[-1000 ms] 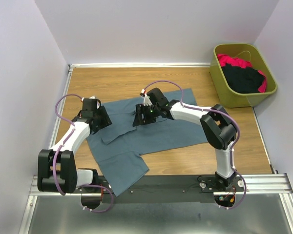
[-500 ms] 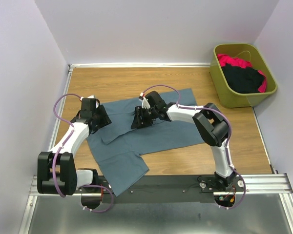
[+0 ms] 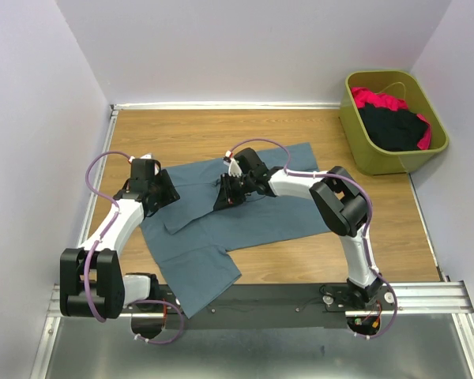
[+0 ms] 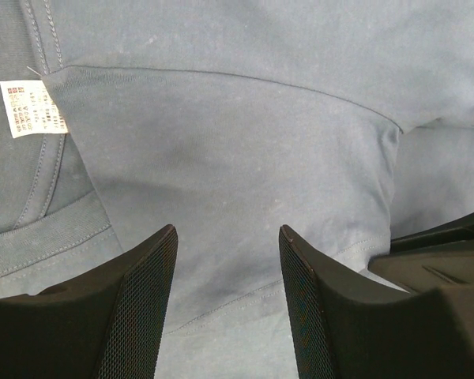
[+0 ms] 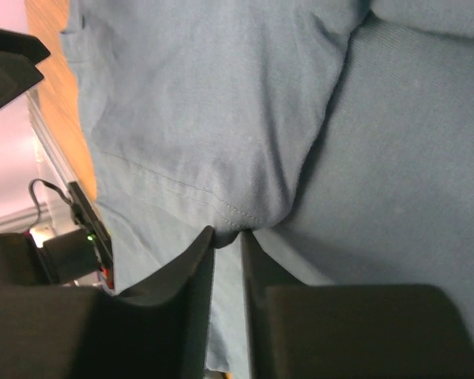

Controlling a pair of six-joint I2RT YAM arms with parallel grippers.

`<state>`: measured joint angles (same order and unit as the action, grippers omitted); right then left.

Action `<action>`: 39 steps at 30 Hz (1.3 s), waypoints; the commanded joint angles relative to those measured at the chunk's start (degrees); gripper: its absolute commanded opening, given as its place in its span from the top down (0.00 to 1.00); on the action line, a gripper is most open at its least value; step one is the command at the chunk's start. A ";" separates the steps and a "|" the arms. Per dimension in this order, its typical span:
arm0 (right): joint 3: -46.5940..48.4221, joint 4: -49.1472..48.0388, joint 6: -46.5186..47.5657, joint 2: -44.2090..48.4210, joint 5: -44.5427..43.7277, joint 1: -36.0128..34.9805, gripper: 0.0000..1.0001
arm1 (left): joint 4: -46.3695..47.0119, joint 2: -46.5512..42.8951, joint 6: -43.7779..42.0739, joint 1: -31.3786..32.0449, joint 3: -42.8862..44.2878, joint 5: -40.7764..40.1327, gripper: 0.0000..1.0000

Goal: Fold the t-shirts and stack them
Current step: Fold the tshirt

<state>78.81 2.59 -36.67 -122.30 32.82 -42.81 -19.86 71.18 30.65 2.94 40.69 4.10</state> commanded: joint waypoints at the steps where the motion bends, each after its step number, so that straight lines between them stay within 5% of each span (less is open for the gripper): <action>1: 1.97 -1.18 -0.16 0.13 1.46 -0.70 0.78 | -0.88 -1.83 -0.42 -0.57 -0.34 -1.11 0.38; 6: 1.97 -1.01 -0.42 1.54 0.49 -0.61 0.89 | -1.76 -2.09 -1.03 -0.57 -0.08 -1.99 0.38; 17: 4.95 3.73 -1.48 3.56 -1.70 -0.61 0.89 | -6.77 -3.76 -0.07 -0.57 0.36 -6.47 0.38; 31: 12.07 6.02 -0.52 -1.45 -6.18 -0.08 0.82 | -10.55 -6.22 2.30 -0.57 -1.14 -4.36 0.32; 39: 8.47 9.71 4.58 1.19 -8.39 -0.08 0.67 | -10.90 -6.14 1.08 -0.57 -0.61 -2.52 0.33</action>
<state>88.97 8.86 -35.27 -122.04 25.65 -42.78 -29.74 65.63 32.03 2.72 40.34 -0.36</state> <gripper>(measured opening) 0.318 0.674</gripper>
